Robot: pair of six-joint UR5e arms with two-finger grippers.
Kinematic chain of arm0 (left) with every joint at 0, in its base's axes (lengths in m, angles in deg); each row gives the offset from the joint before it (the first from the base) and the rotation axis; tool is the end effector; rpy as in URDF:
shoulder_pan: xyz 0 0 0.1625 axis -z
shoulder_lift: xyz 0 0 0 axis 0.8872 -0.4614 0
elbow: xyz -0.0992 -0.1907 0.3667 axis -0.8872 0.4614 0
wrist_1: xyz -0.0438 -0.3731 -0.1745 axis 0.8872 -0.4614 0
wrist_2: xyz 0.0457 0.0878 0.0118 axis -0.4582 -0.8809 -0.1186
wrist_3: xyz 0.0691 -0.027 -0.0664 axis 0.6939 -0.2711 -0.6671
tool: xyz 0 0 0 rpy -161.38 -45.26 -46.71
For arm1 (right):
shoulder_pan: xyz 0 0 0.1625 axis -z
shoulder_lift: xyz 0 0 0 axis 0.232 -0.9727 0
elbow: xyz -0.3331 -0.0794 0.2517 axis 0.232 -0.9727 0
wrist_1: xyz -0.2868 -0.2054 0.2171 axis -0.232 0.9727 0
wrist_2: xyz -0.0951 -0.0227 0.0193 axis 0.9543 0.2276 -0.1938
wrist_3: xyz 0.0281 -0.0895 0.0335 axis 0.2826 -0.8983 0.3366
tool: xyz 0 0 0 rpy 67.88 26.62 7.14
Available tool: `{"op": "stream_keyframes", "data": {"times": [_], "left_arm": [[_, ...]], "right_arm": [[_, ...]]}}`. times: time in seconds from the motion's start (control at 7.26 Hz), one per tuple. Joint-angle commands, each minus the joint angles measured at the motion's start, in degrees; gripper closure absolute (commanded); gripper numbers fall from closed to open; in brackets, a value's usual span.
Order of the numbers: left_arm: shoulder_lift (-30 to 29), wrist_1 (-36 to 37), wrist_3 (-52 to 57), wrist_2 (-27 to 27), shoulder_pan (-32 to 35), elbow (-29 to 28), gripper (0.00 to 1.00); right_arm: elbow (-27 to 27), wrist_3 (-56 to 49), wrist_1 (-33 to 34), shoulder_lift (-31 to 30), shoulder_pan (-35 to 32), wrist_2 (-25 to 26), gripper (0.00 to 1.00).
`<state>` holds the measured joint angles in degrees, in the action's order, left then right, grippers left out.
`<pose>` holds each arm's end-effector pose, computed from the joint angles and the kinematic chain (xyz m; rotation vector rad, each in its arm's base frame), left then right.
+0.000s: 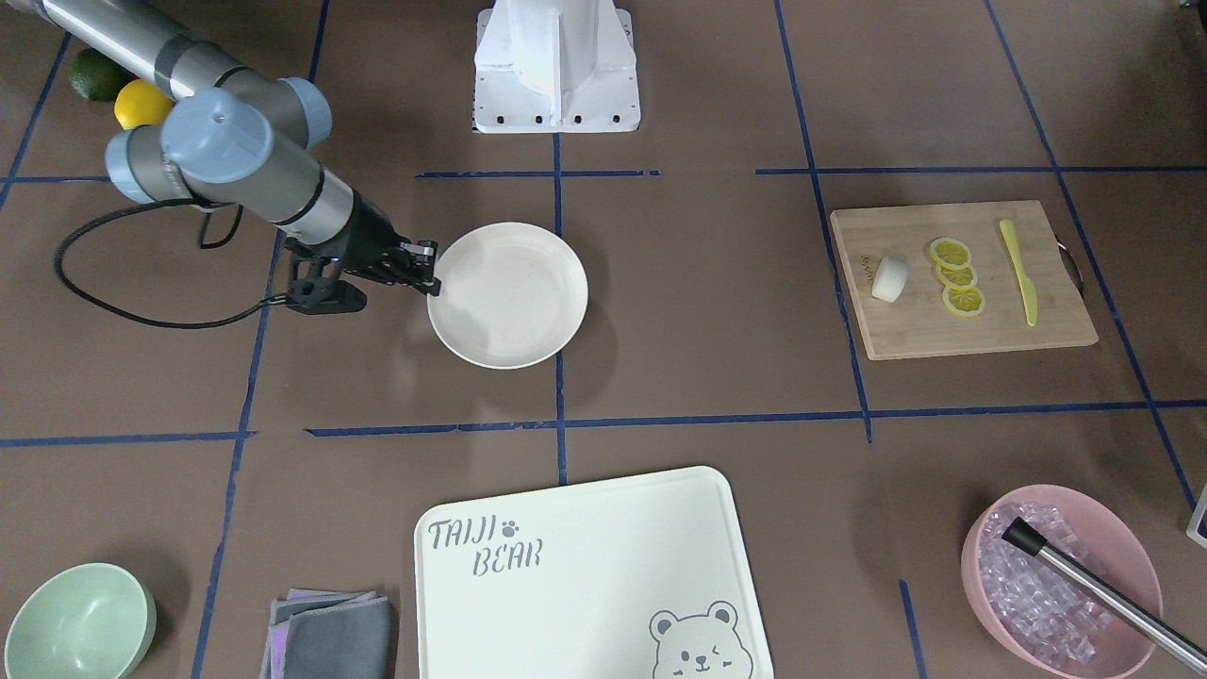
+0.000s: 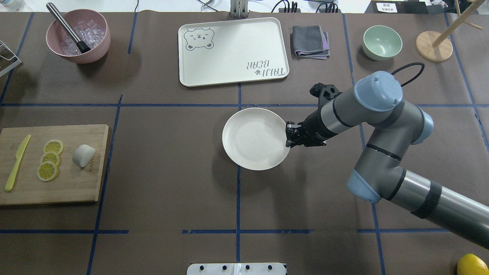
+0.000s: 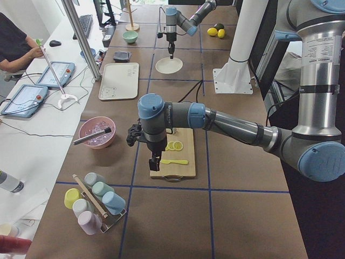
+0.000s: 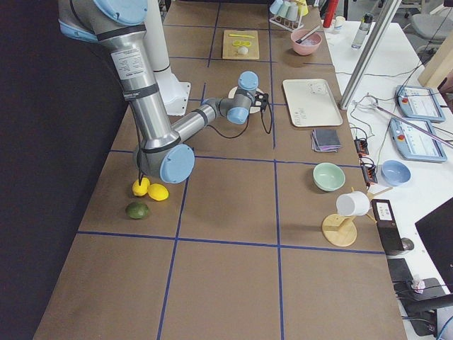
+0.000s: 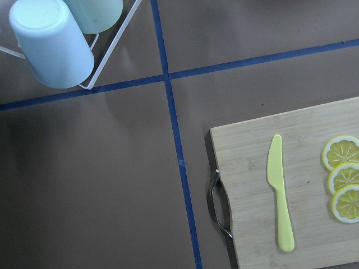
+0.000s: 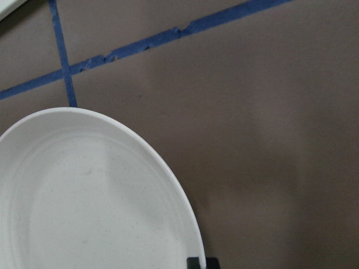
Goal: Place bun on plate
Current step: 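Slide the white plate with the right gripper toward the table center, then release the plate and lift the right gripper while the left grasps the bun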
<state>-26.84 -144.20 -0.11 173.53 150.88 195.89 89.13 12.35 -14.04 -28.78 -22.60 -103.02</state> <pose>-0.0546 -0.4518 0.5511 0.0439 0.7208 0.1663 -0.4783 -0.4452 0.3201 -0.1170 -1.1796 0.1707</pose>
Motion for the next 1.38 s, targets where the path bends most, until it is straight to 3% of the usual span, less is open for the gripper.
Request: {"op": "stream_keyframes", "data": {"times": [0.0,0.28,0.41,0.55,0.69,0.83,0.96,1.24], "left_arm": [[-0.1,0.0,-0.2,0.0,0.0,-0.1,0.00],[-0.1,-0.1,-0.2,0.0,0.0,0.0,0.00],[0.0,-0.1,-0.1,0.1,0.0,0.2,0.00],[0.1,-0.2,0.2,0.1,0.0,0.2,0.00],[0.3,-0.2,0.1,0.5,-0.1,0.0,0.00],[0.1,-0.9,0.0,0.6,-1.6,0.5,0.00],[0.2,-7.5,-0.1,0.6,-7.6,0.5,0.00],[-0.8,-16.1,-13.2,3.4,-19.1,0.5,0.00]], "right_arm": [[-2.9,1.0,0.0,2.6,3.4,3.8,1.00],[-2.9,1.0,0.0,2.6,4.3,4.8,1.00],[-2.9,0.9,0.0,2.5,4.3,4.8,0.86],[-2.4,0.9,3.0,3.0,4.3,4.8,0.30],[-1.4,0.9,6.4,4.4,4.2,4.8,0.00],[2.2,0.8,9.1,4.0,2.6,3.4,0.00],[7.2,0.5,14.2,2.0,-2.3,-1.8,0.00],[13.0,-3.8,16.6,-5.8,-12.3,-9.4,0.00]]}}
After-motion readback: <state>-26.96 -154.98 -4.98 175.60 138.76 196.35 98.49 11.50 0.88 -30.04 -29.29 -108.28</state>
